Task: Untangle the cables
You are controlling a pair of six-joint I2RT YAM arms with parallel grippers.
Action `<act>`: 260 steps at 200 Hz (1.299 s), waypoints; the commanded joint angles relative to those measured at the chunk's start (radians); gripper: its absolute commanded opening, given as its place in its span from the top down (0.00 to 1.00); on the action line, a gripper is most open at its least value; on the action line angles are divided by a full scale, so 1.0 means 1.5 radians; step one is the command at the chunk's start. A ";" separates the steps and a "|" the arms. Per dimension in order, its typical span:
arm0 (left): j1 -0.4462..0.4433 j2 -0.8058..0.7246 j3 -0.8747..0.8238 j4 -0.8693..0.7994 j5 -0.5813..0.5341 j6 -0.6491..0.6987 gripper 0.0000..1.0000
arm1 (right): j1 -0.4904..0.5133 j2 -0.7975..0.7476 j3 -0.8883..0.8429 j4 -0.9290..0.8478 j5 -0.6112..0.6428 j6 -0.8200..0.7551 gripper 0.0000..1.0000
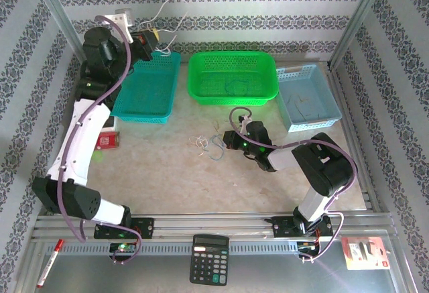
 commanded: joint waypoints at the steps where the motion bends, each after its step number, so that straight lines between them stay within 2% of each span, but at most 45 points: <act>1: 0.035 0.043 -0.004 -0.052 -0.039 0.026 1.00 | 0.002 0.005 -0.007 0.043 -0.024 0.004 1.00; 65: 0.088 0.157 -0.052 -0.082 -0.141 0.063 1.00 | 0.003 -0.020 -0.001 0.028 -0.057 -0.009 1.00; 101: 0.101 0.200 -0.086 -0.100 -0.164 0.068 1.00 | 0.002 -0.049 0.003 0.005 -0.061 -0.014 1.00; 113: 0.100 0.207 -0.095 -0.107 -0.160 0.072 0.86 | 0.002 -0.056 0.006 -0.003 -0.066 -0.015 1.00; 132: 0.101 0.205 -0.099 -0.118 -0.151 0.079 0.46 | 0.000 -0.066 0.011 -0.013 -0.069 -0.019 0.97; 161: 0.100 0.186 -0.091 -0.135 -0.136 0.090 0.01 | -0.003 -0.081 0.022 -0.043 -0.073 -0.026 0.93; 198: 0.098 0.152 -0.077 -0.152 -0.074 0.084 0.00 | -0.005 -0.084 0.038 -0.062 -0.079 -0.032 0.82; 227: 0.081 0.105 -0.094 -0.155 -0.028 0.068 0.00 | -0.013 -0.085 0.047 -0.070 -0.089 -0.031 0.68; 260: 0.051 0.028 -0.171 -0.133 0.010 0.032 0.00 | -0.025 -0.103 0.061 -0.097 -0.097 -0.035 0.48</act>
